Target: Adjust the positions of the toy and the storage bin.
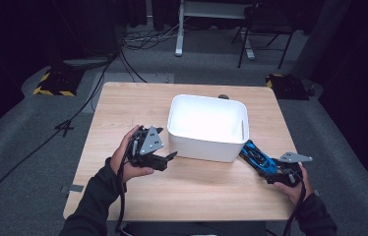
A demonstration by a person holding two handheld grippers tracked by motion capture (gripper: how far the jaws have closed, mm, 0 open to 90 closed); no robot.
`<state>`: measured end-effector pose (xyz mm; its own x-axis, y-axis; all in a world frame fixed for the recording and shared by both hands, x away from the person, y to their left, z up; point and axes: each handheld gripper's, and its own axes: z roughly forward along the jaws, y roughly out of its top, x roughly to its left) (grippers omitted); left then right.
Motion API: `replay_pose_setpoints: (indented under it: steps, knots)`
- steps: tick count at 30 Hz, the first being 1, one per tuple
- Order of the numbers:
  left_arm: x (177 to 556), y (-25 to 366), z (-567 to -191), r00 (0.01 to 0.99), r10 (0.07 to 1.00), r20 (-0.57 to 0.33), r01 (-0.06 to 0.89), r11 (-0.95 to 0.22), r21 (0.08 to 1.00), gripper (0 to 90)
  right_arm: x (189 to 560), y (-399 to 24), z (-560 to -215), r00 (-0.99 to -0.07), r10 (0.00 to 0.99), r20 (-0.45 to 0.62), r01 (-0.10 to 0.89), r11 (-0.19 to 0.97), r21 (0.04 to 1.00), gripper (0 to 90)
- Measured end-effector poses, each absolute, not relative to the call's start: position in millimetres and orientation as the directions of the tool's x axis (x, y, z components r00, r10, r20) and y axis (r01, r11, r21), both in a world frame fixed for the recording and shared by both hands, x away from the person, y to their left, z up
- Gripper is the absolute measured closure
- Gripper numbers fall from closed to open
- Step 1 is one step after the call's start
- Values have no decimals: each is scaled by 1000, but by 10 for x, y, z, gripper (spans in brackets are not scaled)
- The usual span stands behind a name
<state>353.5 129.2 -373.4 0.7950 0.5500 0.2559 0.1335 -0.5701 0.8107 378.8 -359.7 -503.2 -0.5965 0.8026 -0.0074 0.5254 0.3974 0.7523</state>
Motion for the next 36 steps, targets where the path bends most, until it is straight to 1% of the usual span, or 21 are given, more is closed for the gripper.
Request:
replay_pose_setpoints:
  steps: [4, 5, 6, 7, 9, 11, 12, 14, 15, 17, 20, 21, 23, 25, 26, 28, 29, 31, 33, 34, 36]
  knots:
    - [3465, 1425, -3844, 792, 560, 241, 154, -566, 810, 160, 3784, -3595, -5032, -594, 804, -5, 528, 395, 752, 224]
    - [3430, 1474, -3952, 784, 581, 218, 186, -556, 810, 161, 3781, -3596, -5031, -593, 805, -4, 530, 395, 750, 224]
    - [3430, 1474, -3952, 784, 581, 218, 186, -556, 810, 161, 3781, -3596, -5031, -593, 805, -4, 530, 395, 750, 224]
    - [3409, 1503, -4032, 785, 588, 195, 215, -553, 805, 161, 3776, -3604, -5026, -598, 801, -6, 531, 402, 746, 226]
    - [3390, 1603, -4188, 780, 598, 182, 256, -571, 780, 162, 3774, -3604, -5030, -600, 800, -9, 524, 401, 751, 232]
    - [3388, 1640, -4245, 778, 602, 180, 270, -579, 769, 162, 3772, -3607, -5029, -605, 796, -11, 519, 406, 752, 237]
    - [3378, 1701, -4366, 774, 613, 160, 303, -580, 757, 163, 3772, -3610, -5029, -609, 793, -15, 516, 410, 752, 239]
    - [3373, 1730, -4427, 770, 618, 157, 315, -583, 749, 164, 3768, -3607, -5028, -610, 792, -9, 517, 406, 754, 243]
    - [3359, 1787, -4548, 765, 630, 134, 352, -583, 732, 164, 3767, -3609, -5028, -612, 791, -7, 515, 405, 755, 246]
    - [3351, 1844, -4664, 761, 640, 111, 386, -583, 714, 165, 3768, -3621, -5027, -624, 781, -11, 508, 416, 755, 252]
    - [3343, 1888, -4763, 760, 641, 107, 406, -597, 692, 167, 3755, -3619, -5021, -626, 779, -3, 505, 409, 760, 256]
    - [3334, 1922, -4845, 757, 647, 94, 429, -600, 675, 167, 3754, -3634, -5019, -631, 776, -4, 496, 407, 767, 257]
    - [3326, 1944, -4904, 752, 652, 94, 441, -605, 663, 165, 3745, -3652, -5013, -631, 776, 15, 496, 388, 777, 259]
    - [3330, 1964, -4949, 750, 658, 63, 463, -590, 661, 165, 3741, -3656, -5011, -629, 777, 18, 493, 381, 782, 259]
    - [3340, 1975, -4960, 748, 660, 65, 467, -594, 655, 165, 3737, -3663, -5007, -635, 772, 10, 487, 390, 781, 260]
    - [3348, 1981, -4972, 746, 663, 62, 467, -586, 662, 163, 3736, -3667, -5005, -639, 769, 6, 482, 395, 782, 260]
    - [3354, 1989, -4976, 744, 666, 57, 470, -581, 665, 161, 3725, -3663, -5000, -639, 768, 25, 480, 374, 793, 261]
    - [3379, 2009, -4992, 741, 670, 47, 470, -568, 676, 160, 3719, -3677, -4989, -653, 757, 32, 474, 376, 796, 261]
    - [3402, 2021, -5025, 736, 677, -6, 493, -531, 689, 156, 3712, -3684, -4969, -655, 755, 26, 465, 376, 802, 261]
    - [3402, 2021, -5025, 736, 677, -6, 493, -531, 689, 155, 3712, -3684, -4969, -655, 755, 26, 465, 376, 802, 261]
    - [3443, 2036, -5024, 738, 674, -27, 509, -529, 679, 152, 3703, -3704, -4916, -646, 762, 48, 458, 337, 823, 261]
